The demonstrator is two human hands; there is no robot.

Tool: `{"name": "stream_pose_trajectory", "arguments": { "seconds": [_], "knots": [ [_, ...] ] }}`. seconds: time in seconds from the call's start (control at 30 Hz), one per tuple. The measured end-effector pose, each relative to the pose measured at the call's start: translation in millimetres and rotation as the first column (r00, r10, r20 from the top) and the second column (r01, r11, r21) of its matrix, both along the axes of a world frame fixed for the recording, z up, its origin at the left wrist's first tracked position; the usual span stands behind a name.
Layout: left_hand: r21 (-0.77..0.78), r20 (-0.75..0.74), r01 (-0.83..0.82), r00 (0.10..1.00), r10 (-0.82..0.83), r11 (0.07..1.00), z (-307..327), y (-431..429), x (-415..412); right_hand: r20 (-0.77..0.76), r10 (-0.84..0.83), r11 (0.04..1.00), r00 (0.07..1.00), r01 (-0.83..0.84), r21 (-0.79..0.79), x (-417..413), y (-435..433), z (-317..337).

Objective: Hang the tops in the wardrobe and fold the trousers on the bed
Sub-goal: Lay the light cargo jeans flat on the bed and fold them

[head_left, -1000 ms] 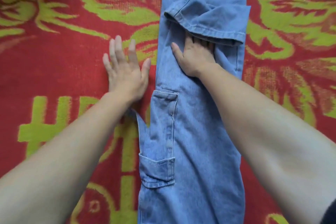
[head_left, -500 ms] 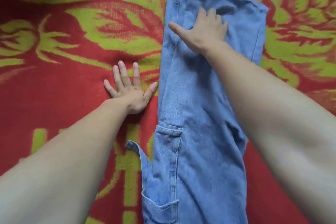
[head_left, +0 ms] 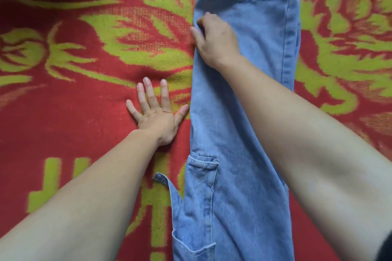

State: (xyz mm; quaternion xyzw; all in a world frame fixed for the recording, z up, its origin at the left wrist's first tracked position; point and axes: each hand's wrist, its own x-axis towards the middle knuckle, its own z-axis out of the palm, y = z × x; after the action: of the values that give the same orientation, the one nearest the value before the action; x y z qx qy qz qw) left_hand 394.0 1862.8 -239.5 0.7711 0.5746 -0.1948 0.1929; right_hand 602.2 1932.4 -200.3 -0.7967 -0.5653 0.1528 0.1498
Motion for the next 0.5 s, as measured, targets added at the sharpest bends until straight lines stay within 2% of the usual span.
{"name": "stream_pose_trajectory", "arguments": {
  "seconds": [0.07, 0.17, 0.23, 0.3, 0.4, 0.43, 0.5],
  "knots": [
    [-0.002, -0.005, 0.002, 1.000, -0.002, 1.000, 1.3, -0.5, 1.2, -0.002, 0.043, 0.999, 0.999, -0.043, -0.008, 0.1, -19.6, -1.1],
    [0.015, -0.008, 0.007, 1.000, -0.007, 1.000, -0.8, -0.3, 0.5, -0.024, -0.105, 0.984, 0.994, 0.108, 0.140, -8.5, -80.2, 6.1],
    [0.021, -0.006, 0.005, 1.000, -0.005, 1.000, -1.7, 0.3, -0.3, -0.019, -0.174, 0.971, 0.985, 0.175, 0.161, -22.9, -141.4, 10.8],
    [0.048, 0.004, 0.002, 1.000, -0.002, 0.999, -3.9, 0.3, -2.1, 0.032, -0.195, 0.978, 0.980, 0.191, 0.082, -40.7, -202.7, 10.9],
    [0.108, 0.004, 0.006, 1.000, -0.006, 0.994, -8.0, 1.4, 0.3, 0.239, -0.041, 0.973, 0.970, 0.094, -0.211, -55.8, -253.8, -8.9],
    [0.113, 0.004, -0.006, 1.000, 0.006, 0.994, -7.6, 1.5, 1.7, 0.279, -0.001, 0.965, 0.960, 0.074, -0.252, -58.2, -259.4, -16.6],
    [0.136, -0.010, -0.011, 1.000, 0.013, 0.991, -8.1, 1.5, -0.2, 0.317, -0.001, 0.968, 0.948, 0.081, -0.237, -59.2, -260.9, -30.5]
  ]
}}
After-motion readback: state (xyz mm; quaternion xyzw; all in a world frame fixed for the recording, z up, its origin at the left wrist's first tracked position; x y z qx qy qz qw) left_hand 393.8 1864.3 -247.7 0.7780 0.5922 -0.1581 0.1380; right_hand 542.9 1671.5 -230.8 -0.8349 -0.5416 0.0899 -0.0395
